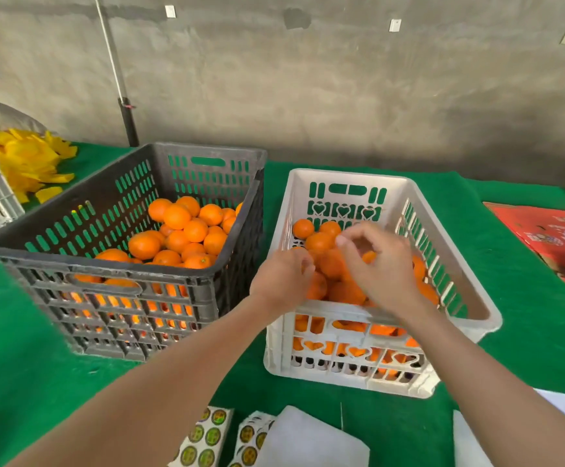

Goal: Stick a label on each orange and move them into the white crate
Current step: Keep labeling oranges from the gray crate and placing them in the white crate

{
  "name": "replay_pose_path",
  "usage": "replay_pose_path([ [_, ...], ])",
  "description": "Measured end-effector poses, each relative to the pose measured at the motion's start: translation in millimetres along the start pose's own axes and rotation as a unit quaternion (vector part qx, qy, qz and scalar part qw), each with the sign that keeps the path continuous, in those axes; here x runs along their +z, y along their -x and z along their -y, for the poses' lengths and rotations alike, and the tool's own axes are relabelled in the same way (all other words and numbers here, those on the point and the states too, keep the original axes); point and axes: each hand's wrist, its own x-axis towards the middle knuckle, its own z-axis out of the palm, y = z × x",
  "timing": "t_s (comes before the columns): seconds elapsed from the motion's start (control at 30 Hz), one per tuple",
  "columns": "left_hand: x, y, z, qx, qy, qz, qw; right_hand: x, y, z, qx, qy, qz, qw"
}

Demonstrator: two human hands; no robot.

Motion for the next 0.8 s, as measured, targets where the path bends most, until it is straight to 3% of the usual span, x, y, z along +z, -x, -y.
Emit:
replay_pose_path([
  [0.03, -1, 2, 0, 0.010, 0.008, -0.009, 1.000, 3, 18, 18, -0.025, -0.030, 0.044, 0.998],
  [0.1, -2, 7, -1, 0.028, 0.021, -0.040, 0.999, 16, 57, 37, 0.006, -0.043, 0.208, 0.977],
  [0.2, -1, 18, -4, 0.040, 0.061, -0.064, 0.995, 40, 107, 31, 0.091, 0.033, 0.514, 0.852],
  [0.27, -1, 27, -7, 0.061, 0.105, -0.075, 0.990, 55, 132, 17, 0.125, 0.072, 0.599, 0.787],
  [0.4, -1, 73, -5, 0.141, 0.140, -0.166, 0.966, 85, 160, 5, 0.118, 0.093, 0.649, 0.746],
  [0.47, 10, 106, 8, 0.144, 0.138, -0.147, 0.969, 96, 170, 2, 0.098, 0.128, 0.644, 0.748],
  [0.57, 24, 147, 36, 0.007, 0.167, -0.010, 0.986, 101, 179, -3, 0.085, 0.164, 0.613, 0.768],
  [0.67, 34, 171, 70, -0.198, 0.154, 0.169, 0.953, 95, 179, -9, 0.095, 0.184, 0.580, 0.788],
  [0.8, 40, 187, 84, -0.261, 0.187, 0.259, 0.911, 85, 172, -16, 0.090, 0.150, 0.537, 0.825],
])
